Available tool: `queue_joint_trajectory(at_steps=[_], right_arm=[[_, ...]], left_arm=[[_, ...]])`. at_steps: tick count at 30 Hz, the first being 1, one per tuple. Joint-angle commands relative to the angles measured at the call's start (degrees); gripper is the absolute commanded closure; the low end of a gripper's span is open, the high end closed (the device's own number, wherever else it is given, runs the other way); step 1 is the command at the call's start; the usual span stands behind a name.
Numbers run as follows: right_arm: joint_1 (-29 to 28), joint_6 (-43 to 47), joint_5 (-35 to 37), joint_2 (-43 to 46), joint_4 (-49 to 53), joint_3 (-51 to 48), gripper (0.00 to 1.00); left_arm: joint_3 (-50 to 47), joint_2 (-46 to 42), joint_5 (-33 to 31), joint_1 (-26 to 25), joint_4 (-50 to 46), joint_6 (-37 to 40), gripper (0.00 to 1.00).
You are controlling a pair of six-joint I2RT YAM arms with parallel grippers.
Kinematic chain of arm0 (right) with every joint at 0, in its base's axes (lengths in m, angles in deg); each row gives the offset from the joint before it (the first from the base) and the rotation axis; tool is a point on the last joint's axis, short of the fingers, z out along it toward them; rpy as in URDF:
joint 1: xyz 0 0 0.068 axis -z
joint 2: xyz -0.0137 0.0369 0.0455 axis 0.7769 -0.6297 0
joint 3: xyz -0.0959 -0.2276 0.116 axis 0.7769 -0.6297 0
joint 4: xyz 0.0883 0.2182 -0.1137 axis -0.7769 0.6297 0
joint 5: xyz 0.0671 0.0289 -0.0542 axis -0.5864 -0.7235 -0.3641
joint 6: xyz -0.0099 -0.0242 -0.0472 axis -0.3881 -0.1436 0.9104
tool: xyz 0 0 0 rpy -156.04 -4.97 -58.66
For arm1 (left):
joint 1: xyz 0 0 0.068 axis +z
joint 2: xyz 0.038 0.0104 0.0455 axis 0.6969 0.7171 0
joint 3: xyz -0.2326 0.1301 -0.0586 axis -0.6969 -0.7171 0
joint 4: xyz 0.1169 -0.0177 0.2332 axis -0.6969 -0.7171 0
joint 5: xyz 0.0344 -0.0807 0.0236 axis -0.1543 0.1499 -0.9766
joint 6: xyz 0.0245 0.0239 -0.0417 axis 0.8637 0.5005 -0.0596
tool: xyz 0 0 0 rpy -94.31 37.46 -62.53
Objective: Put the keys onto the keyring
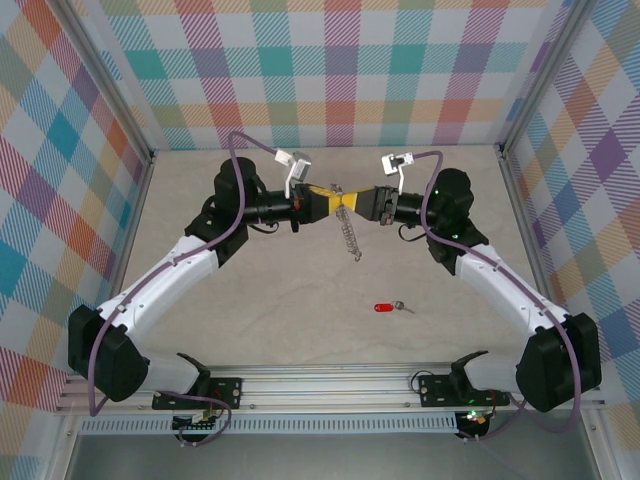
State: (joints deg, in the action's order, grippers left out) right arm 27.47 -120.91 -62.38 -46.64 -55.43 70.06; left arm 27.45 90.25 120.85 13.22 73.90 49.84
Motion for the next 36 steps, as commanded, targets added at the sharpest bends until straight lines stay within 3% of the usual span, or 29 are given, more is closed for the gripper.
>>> queue_joint_trajectory(at_steps=[1, 13, 21, 24, 27, 32, 35, 36], right_arm=[[-0.4, 0.4, -0.2, 1.3, -1.3, 2.2, 0.68], [-0.5, 0.2, -1.3, 0.5, -1.7, 2.9, 0.8], [-1.0, 1.6, -3.5, 0.3, 0.2, 3.1, 0.78], [-1.1, 2.0, -3.6, 0.2, 0.9, 3.1, 0.84], [-1.1, 2.5, -3.3, 0.3, 1.5, 3.1, 0.99], [-1.1, 3.1, -0.4, 0.5, 1.4, 2.6, 1.0], [-1.1, 2.3, 1.1, 0.6, -0.8, 2.3, 1.0], [-1.1, 1.9, 1.7, 0.6, -1.7, 2.3, 1.0]], left_arm=[[2.5, -1.2, 2.5, 0.5, 0.7, 0.3, 1.0], [3.1, -0.9, 3.5, 0.5, -0.4, 0.6, 1.0], [3.5, -0.8, 3.5, 0.5, -0.9, 0.5, 1.0], [3.8, -0.9, 3.5, 0.5, -1.2, 0.5, 1.0], [4.2, -1.0, 3.6, 0.5, -1.8, 0.7, 1.0], [4.2, -1.6, 2.3, 0.5, -2.6, 0.5, 1.0], [2.6, -2.7, -0.4, 0.5, -1.0, -1.2, 0.93], [1.8, -3.4, -2.0, 0.5, 0.4, -2.7, 0.86]])
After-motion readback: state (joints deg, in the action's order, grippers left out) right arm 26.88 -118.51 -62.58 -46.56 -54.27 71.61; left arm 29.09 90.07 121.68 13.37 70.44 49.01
